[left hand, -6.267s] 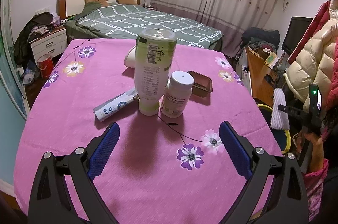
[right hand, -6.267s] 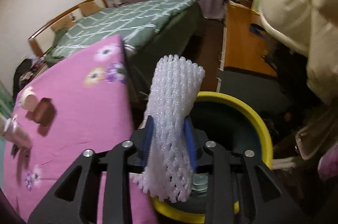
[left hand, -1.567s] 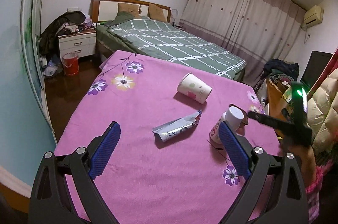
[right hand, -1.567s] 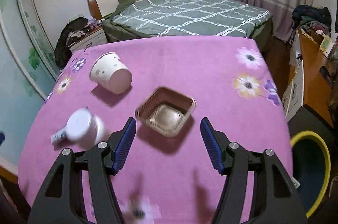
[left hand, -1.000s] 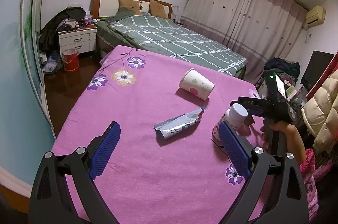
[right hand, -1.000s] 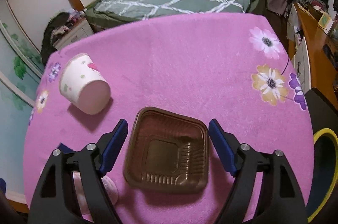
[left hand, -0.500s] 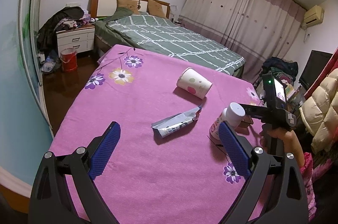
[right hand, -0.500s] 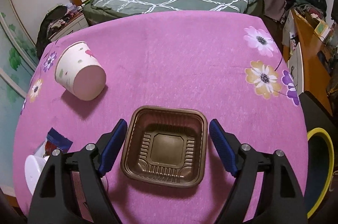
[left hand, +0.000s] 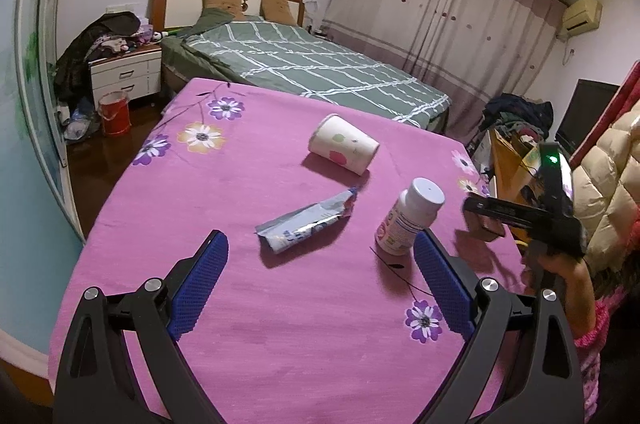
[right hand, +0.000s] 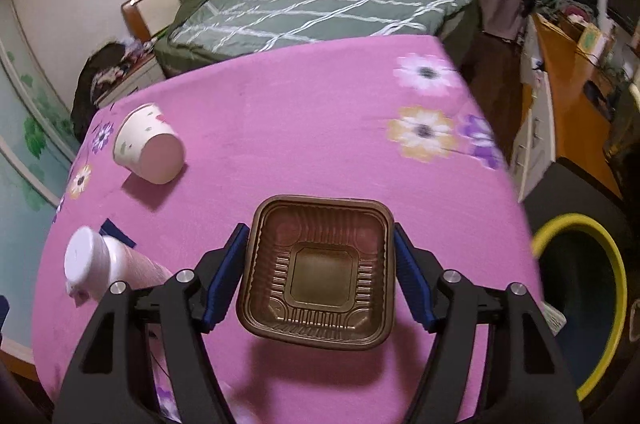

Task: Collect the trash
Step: 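Carry the brown tray over the bin and open the right tool, then grasp the white pill bottle around its body with the left tool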

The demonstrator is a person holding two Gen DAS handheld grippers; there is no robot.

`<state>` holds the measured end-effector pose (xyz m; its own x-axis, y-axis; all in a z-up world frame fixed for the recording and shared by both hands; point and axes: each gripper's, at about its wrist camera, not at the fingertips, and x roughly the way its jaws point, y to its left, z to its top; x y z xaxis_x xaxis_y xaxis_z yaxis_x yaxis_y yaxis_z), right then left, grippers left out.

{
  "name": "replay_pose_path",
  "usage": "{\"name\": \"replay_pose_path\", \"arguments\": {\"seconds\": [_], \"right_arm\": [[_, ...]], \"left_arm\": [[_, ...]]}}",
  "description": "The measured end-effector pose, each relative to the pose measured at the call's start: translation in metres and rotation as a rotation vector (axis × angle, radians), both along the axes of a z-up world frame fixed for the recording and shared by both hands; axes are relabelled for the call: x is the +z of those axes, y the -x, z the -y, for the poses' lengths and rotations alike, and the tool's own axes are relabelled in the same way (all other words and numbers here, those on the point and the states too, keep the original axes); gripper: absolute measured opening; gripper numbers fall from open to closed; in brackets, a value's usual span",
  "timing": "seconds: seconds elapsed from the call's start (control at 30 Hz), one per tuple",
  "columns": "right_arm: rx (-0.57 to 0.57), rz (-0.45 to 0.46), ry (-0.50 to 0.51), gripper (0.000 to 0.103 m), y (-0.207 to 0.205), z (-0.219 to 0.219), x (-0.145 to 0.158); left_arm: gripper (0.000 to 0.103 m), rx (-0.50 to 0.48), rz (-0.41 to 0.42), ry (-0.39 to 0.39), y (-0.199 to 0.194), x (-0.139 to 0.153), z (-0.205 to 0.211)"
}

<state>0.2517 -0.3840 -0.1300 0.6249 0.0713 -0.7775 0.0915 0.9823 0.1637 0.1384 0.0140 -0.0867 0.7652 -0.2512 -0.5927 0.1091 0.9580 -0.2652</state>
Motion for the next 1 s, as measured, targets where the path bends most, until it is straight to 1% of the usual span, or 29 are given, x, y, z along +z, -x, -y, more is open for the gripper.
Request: {"name": "replay_pose_path", "arguments": {"seconds": [0.13,0.33,0.47,0.57,0.7,0.77,0.8,0.9,0.97,1.0], "right_arm": [[-0.065,0.021,-0.008,0.067,0.028,0.035,0.004],[-0.247,0.036,0.018,0.067,0.076,0.111,0.004],[-0.362,0.006,0.016,0.068,0.097,0.159,-0.009],[-0.417,-0.017,0.028,0.069,0.105,0.181,-0.018],[-0.466,-0.035,0.023,0.071,0.112,0.203,-0.028],[-0.482,-0.034,0.023,0.08,0.116,0.209,-0.031],[-0.486,-0.029,0.017,0.081,0.117,0.211,-0.032],[-0.474,0.006,-0.011,0.082,0.121,0.207,-0.029],[-0.439,0.064,-0.019,0.082,0.124,0.191,-0.02],[-0.423,0.076,-0.018,0.082,0.125,0.185,-0.019]], "left_arm": [[0.093,-0.024,-0.004,-0.001,-0.002,-0.001,0.01],[0.093,-0.055,-0.011,-0.009,-0.007,-0.003,0.024],[0.093,-0.081,-0.018,-0.013,-0.009,-0.004,0.036],[0.093,-0.103,-0.021,-0.022,-0.011,-0.005,0.048],[0.093,-0.126,-0.025,-0.03,-0.014,-0.006,0.06],[0.093,-0.134,-0.028,-0.038,-0.016,-0.007,0.065],[0.093,-0.136,-0.03,-0.04,-0.016,-0.007,0.066],[0.093,-0.145,-0.04,-0.04,-0.021,-0.011,0.071],[0.093,-0.155,-0.047,-0.042,-0.026,-0.014,0.076],[0.093,-0.161,-0.05,-0.043,-0.029,-0.016,0.079]]}}
